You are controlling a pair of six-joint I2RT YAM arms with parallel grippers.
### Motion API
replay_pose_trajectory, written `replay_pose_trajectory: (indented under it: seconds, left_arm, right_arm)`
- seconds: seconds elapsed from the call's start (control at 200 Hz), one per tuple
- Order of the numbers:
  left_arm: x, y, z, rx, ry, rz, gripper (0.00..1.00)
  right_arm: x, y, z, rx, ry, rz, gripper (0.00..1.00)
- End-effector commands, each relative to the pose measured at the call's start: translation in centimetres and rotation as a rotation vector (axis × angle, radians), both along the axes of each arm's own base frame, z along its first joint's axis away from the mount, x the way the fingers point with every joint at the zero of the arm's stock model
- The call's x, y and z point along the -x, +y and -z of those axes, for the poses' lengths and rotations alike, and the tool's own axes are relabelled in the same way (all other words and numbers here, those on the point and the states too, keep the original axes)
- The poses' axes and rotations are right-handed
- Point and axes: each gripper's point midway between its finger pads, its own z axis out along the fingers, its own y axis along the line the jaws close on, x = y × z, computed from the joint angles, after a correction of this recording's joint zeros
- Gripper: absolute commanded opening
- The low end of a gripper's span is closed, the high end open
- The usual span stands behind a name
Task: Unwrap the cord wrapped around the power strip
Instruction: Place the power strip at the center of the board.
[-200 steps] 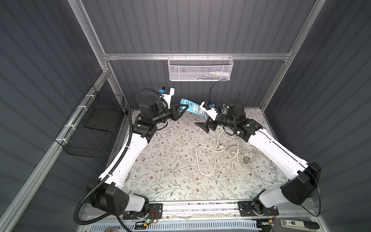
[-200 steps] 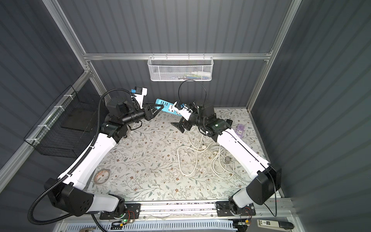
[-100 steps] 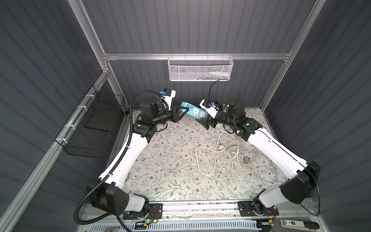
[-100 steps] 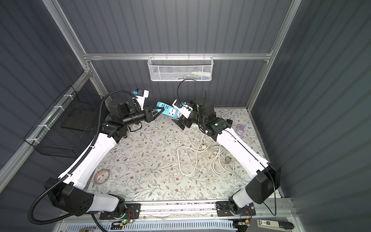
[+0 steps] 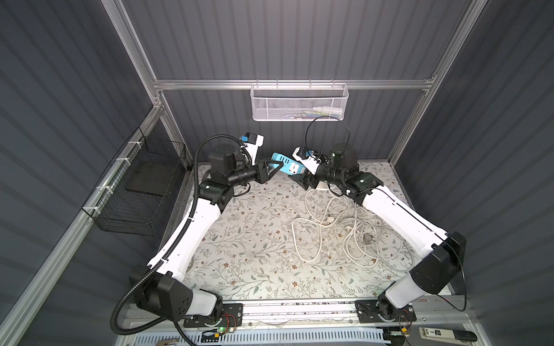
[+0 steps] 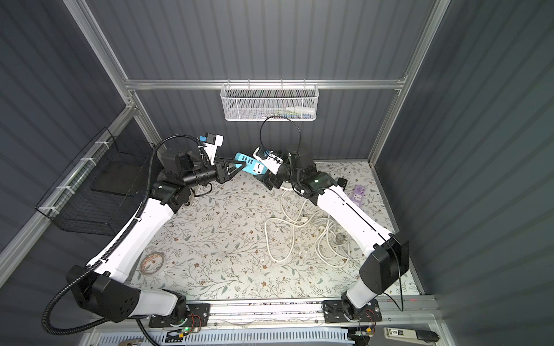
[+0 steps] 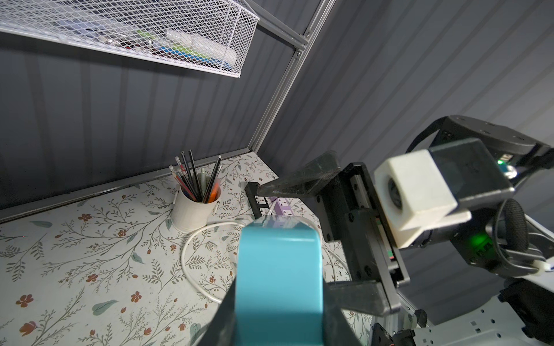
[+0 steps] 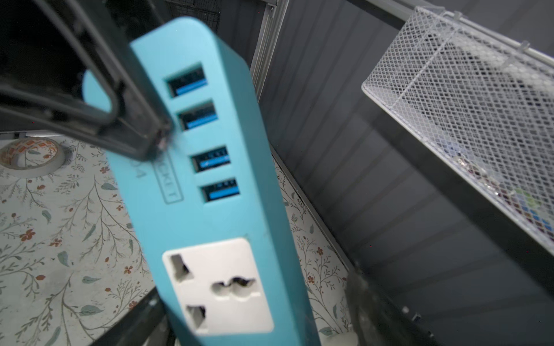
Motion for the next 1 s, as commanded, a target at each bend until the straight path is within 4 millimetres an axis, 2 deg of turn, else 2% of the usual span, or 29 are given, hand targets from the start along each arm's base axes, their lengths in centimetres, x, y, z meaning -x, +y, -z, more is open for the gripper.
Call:
replay_pose_trajectory:
  seconds: [0.0, 0.115, 0.23, 0.355, 0.585, 0.63, 0.69, 0.72, 0.73, 0.76, 0.996]
  left_arm:
    - [1.2, 0.1, -3.1, 0.034, -0.073, 0.037, 0.00]
    - [1.1, 0.0, -3.1, 0.038, -0.075, 0.038, 0.00]
    - [1.2, 0.0, -3.0, 0.040, -0.070, 0.042, 0.00]
    - [1.1, -0.1, -2.7, 0.039, -0.063, 0.044, 0.00]
    - [0.6, 0.1, -2.8, 0.043, -0.060, 0.018, 0.00]
    - [0.5, 0.1, -2.7, 0.043, -0.060, 0.012, 0.18]
    - [0.3, 0.2, -2.8, 0.050, -0.061, -0.001, 0.56]
    - [0.2, 0.3, -2.8, 0.051, -0.061, -0.007, 0.72]
    - [0.1, 0.3, -2.9, 0.052, -0.063, -0.009, 0.86]
    - [0.0, 0.3, -2.8, 0.052, -0.065, -0.013, 0.98]
    - [-1.5, 1.7, -3.1, 0.032, -0.107, -0.146, 1.00]
  right_arm:
    - [0.1, 0.0, -1.3, -0.022, -0.025, -0.006, 0.75]
    - [0.0, 0.0, -1.1, -0.022, -0.021, -0.001, 0.62]
    - [-0.1, -0.1, -1.2, -0.029, -0.021, 0.004, 0.40]
    - [-0.4, -0.2, -1.1, -0.039, -0.010, 0.020, 0.00]
    - [-0.2, -0.6, -1.0, -0.064, 0.007, 0.025, 0.00]
    - [-0.1, -0.7, -0.9, -0.069, 0.015, 0.027, 0.00]
    - [0.0, -0.8, -0.8, -0.073, 0.021, 0.026, 0.00]
    - [0.1, -0.9, -0.8, -0.076, 0.023, 0.029, 0.00]
    - [0.1, -1.0, -0.8, -0.078, 0.023, 0.029, 0.00]
    - [0.2, -1.0, -0.7, -0.079, 0.030, 0.030, 0.00]
    - [0.5, -1.8, 0.2, -0.108, 0.071, 0.061, 0.00]
